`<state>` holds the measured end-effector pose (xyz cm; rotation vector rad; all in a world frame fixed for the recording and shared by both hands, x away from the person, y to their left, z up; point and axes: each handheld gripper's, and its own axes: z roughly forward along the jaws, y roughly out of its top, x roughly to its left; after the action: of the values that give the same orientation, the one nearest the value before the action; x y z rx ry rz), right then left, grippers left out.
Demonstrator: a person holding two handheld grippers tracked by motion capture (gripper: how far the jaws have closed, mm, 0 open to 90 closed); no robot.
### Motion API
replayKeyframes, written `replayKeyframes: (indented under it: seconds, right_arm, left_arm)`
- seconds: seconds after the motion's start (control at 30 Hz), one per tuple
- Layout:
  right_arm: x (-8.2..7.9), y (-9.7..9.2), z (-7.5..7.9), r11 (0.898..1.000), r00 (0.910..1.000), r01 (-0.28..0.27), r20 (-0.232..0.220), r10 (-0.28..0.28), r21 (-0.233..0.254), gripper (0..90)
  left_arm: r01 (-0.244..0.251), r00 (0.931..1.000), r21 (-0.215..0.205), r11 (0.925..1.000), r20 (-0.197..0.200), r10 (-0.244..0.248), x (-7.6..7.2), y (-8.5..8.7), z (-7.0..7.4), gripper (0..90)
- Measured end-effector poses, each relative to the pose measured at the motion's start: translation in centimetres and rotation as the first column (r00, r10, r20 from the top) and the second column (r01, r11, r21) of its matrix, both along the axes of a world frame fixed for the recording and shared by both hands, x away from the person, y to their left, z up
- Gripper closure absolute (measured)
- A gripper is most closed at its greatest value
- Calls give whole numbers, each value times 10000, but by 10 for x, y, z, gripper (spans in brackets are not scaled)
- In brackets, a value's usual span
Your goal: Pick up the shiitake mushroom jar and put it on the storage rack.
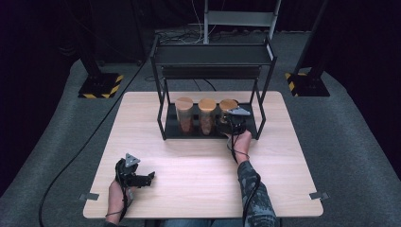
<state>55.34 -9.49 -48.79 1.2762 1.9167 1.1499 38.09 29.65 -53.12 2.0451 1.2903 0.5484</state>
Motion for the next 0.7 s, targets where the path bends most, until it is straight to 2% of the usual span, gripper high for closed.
replayKeyframes:
  seconds: [0.7]
  right_arm:
    - [0,-1,1,10000,10000,-65,-71,64,-26,245]
  left_arm:
    - [0,10000,2,10000,-1,0,0,0,0,3]
